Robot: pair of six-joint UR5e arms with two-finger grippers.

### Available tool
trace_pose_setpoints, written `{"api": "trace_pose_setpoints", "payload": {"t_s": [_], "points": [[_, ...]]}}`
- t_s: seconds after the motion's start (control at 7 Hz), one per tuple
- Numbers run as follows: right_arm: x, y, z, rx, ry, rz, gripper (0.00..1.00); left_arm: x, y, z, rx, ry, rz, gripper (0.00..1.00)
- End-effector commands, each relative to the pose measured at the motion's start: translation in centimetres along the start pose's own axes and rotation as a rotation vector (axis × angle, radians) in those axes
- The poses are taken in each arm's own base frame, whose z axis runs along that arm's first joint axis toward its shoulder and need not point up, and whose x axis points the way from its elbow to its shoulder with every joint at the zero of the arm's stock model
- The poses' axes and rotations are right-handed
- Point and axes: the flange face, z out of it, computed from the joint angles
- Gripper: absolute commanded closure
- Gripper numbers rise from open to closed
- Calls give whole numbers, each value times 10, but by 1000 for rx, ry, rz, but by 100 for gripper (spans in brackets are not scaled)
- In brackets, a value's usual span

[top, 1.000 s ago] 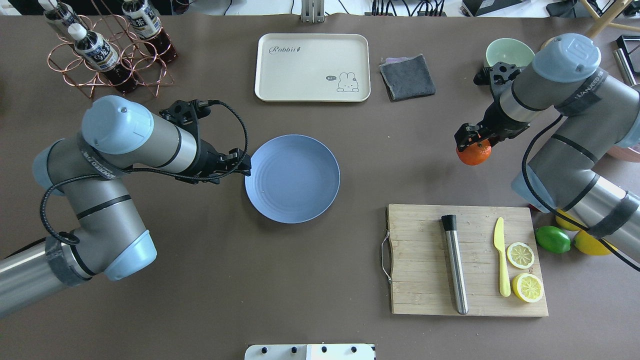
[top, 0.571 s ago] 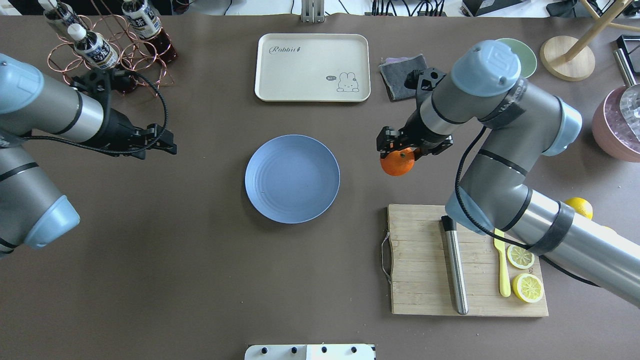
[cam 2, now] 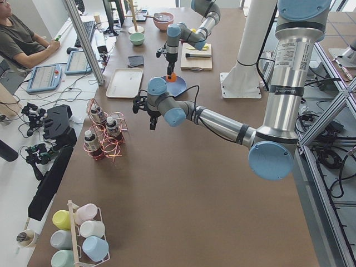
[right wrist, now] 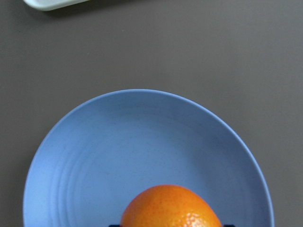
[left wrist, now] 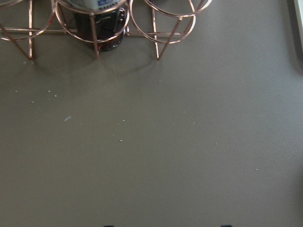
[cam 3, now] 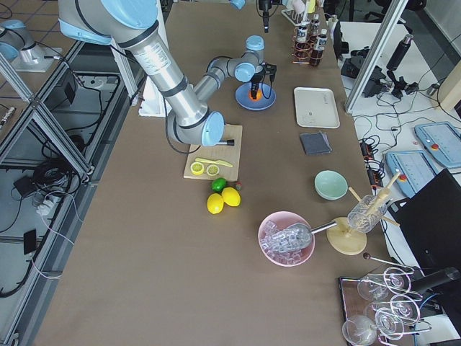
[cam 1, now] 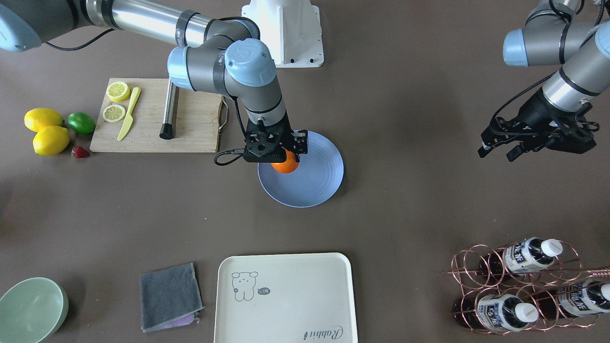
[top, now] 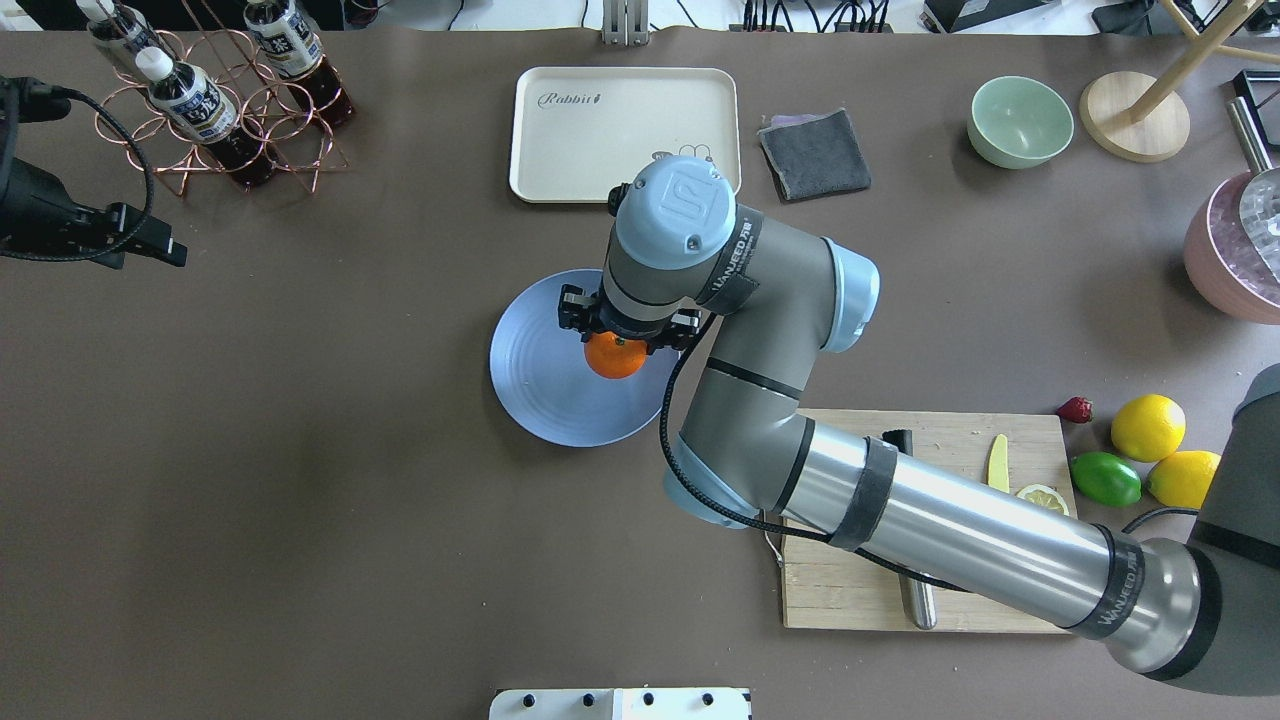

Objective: Pick orange to plate
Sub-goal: 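Lower the orange onto the blue plate and open the right gripper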

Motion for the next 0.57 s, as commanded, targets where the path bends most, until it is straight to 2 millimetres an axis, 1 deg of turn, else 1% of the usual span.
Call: {"api": "trace_pose_setpoints", "payload": {"t_s": [0.0, 0.14, 0.29, 0.43], "points": [[-22, 23, 26, 30, 17, -22, 100, -8, -2, -6, 10, -4, -4, 19], [-24, 22, 32, 32, 9, -25, 100, -9, -3, -7, 12, -4, -5, 18], [-25, 22, 35, 30, 14, -24, 80, -9, -3, -7, 12, -4, -5, 18], [-23, 21, 36, 29, 19, -23, 1, -17, 3, -7, 8, -11, -15, 18]]}}
